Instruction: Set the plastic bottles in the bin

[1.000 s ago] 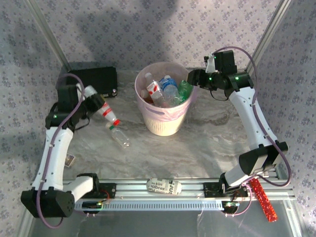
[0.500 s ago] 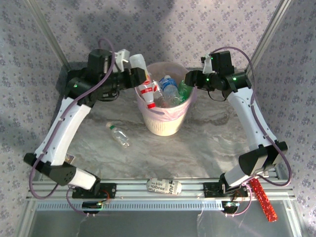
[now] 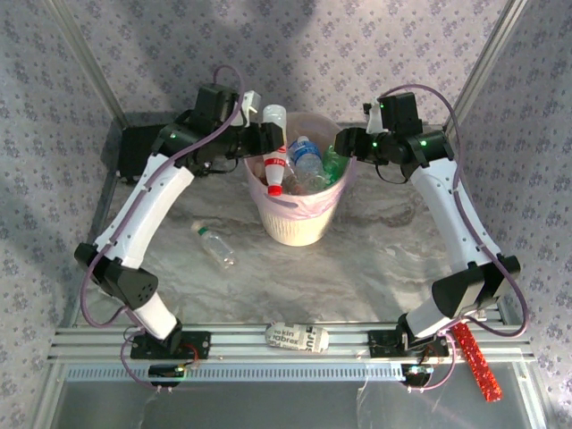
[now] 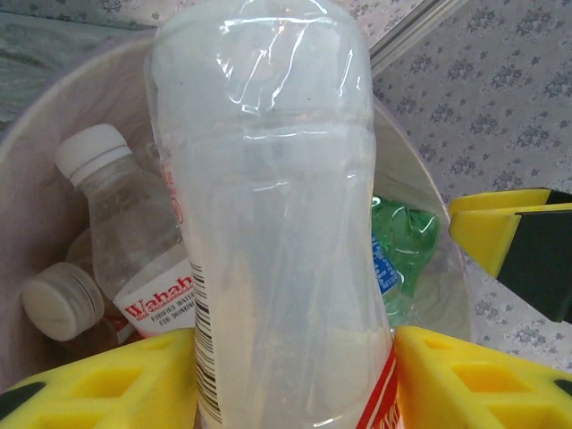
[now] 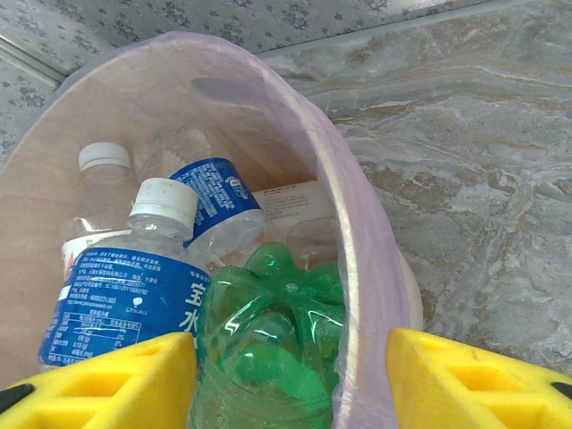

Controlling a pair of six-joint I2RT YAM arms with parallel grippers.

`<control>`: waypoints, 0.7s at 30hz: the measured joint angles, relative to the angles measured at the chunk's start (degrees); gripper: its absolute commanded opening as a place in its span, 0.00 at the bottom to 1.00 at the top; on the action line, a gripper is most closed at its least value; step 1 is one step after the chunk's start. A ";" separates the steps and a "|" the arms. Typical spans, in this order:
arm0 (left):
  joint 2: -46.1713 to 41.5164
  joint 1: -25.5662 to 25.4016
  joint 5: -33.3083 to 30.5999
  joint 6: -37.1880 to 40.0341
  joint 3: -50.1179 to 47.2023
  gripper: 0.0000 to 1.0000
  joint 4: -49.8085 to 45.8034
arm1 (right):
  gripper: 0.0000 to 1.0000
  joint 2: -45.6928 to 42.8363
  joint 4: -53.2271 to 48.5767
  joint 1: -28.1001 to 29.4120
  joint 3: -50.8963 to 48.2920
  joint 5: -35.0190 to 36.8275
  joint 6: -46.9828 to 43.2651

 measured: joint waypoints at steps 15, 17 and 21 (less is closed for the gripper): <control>3.87 -0.11 -1.03 0.81 2.80 0.81 -0.42 | 0.60 0.00 -0.26 0.48 0.13 0.42 -0.04; 3.87 -0.11 -1.68 1.46 3.52 0.79 -0.94 | 0.60 0.00 -0.31 0.61 0.33 0.55 -0.04; 3.13 0.09 -3.21 2.97 4.24 0.74 -1.70 | 0.60 0.00 -0.81 1.05 1.29 0.85 -0.20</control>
